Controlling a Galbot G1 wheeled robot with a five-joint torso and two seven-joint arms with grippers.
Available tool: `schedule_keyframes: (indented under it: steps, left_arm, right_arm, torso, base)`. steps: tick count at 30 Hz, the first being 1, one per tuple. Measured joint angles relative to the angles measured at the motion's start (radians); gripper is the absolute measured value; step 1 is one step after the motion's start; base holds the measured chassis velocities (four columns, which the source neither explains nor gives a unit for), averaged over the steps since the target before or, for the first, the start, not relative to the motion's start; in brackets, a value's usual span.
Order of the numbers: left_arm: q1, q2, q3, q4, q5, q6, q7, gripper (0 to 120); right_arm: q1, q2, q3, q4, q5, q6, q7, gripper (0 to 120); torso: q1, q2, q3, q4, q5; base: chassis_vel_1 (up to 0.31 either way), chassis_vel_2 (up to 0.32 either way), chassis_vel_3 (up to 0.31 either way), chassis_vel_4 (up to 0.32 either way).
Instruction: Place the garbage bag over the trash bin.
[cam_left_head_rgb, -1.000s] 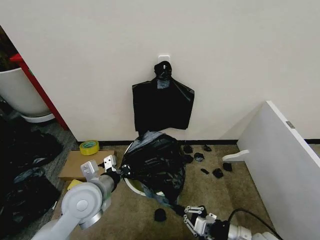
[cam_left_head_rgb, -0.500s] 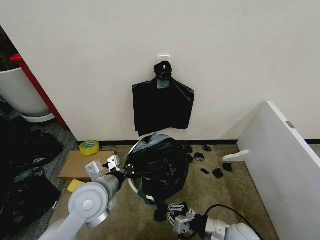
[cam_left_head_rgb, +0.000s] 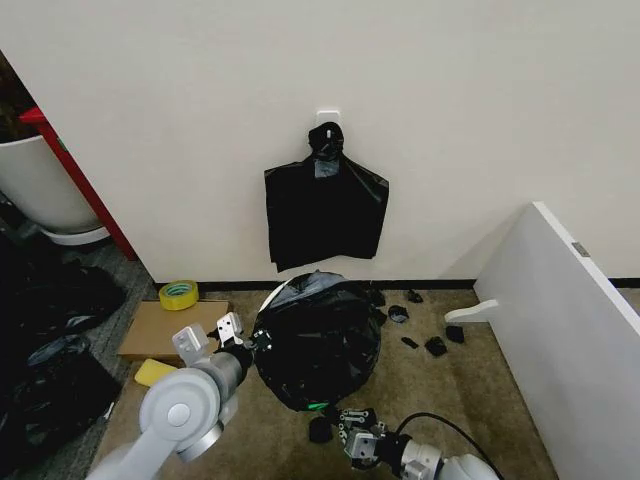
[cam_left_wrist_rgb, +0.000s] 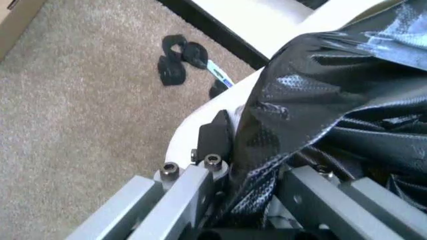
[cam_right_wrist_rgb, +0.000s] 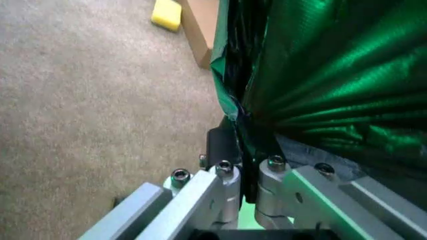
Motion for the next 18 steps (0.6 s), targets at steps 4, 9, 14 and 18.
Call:
schedule_keyframes:
  steps: [4,9,14,18]
  left_arm:
    - [0.003,0.001,-0.002,-0.001,0.000,0.000,0.000,0]
    - [-0.004,0.016,-0.013,0.006,-0.001,-0.002,0.007,0]
    - [-0.029,0.025,-0.019,0.036,-0.003,-0.003,0.007,0]
    - [-0.042,0.032,-0.022,0.053,-0.002,-0.004,0.009,0]
  right_arm:
    - [-0.007,0.005,0.000,-0.015,0.004,-0.002,0.018,0]
    - [-0.046,-0.026,0.019,0.043,0.060,0.036,-0.007,11]
    - [-0.109,-0.071,0.054,0.109,0.123,0.080,-0.029,30]
    - [-0.158,-0.095,0.082,0.149,0.161,0.106,-0.035,41]
  torso:
    - [0.000,0.000,0.000,0.0000,0.0002]
    - [0.000,0.000,0.000,-0.0001,0.0001]
    - [0.000,0.000,0.000,-0.0001,0.0000]
    - [0.000,0.000,0.000,-0.0002,0.0002]
  base:
    - [0.000,0.000,0.000,0.000]
    - [0.000,0.000,0.000,0.000]
    - [0.000,0.000,0.000,0.000]
    - [0.000,0.000,0.000,0.000]
